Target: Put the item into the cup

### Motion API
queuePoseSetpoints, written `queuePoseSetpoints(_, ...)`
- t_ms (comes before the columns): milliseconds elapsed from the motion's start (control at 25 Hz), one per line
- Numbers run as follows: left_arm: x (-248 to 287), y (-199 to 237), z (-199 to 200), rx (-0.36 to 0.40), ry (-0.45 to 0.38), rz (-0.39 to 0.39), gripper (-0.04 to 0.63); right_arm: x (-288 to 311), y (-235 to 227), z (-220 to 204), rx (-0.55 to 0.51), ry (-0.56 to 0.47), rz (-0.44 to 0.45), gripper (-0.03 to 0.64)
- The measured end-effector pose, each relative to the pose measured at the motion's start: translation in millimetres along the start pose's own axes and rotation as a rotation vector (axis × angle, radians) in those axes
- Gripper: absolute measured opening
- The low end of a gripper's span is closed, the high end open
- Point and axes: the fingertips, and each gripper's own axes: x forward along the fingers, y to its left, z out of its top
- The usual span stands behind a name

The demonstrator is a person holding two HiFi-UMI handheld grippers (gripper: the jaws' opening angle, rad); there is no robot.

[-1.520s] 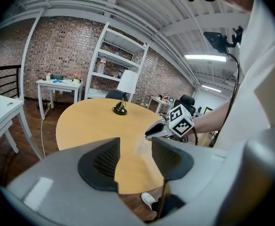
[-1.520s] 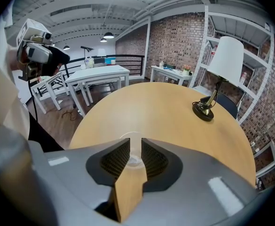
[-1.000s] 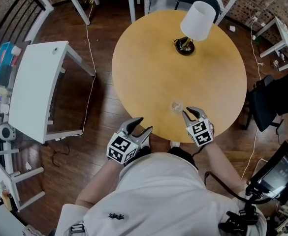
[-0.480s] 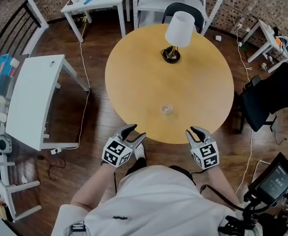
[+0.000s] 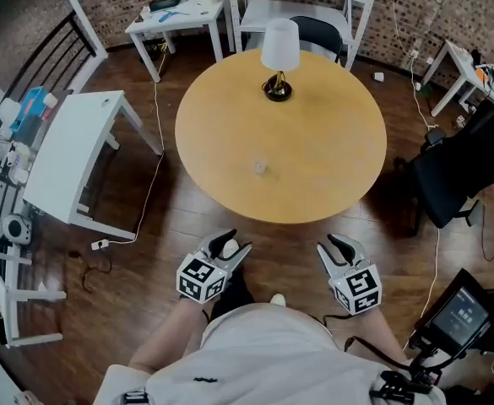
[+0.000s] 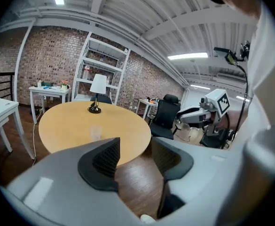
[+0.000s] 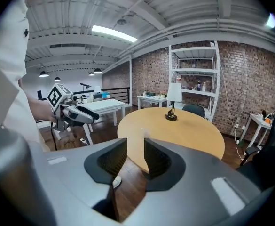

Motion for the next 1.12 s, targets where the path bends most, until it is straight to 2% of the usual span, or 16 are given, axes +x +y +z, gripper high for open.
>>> queuePoseSetpoints(280,-28.0,-76.3,-50.8,-0.032,0.067,0.058,0.181,-66.3,8.3,-43.9,-0.034,0.014,0.021,0.114)
queuePoseSetpoints(520,-20.4,-115.8,-40.8,-0.002,0.056,0.042,0.181,-91.8,5.9,-58.2,-0.019,0.0,0.014,0.11)
queuePoseSetpoints(880,-13.7,-137.6,-36.3,0.036,0.045,0.029,0.181,-102.2,7.6,-62.0,-0.031,-0.015,0.013,0.104)
queuePoseSetpoints(1120,-15.7,-132.3,-38.3,0.053,0.038,0.036,0.181,-95.5,12.5,-67.3,-0.037,-0.011,0.021,0.103)
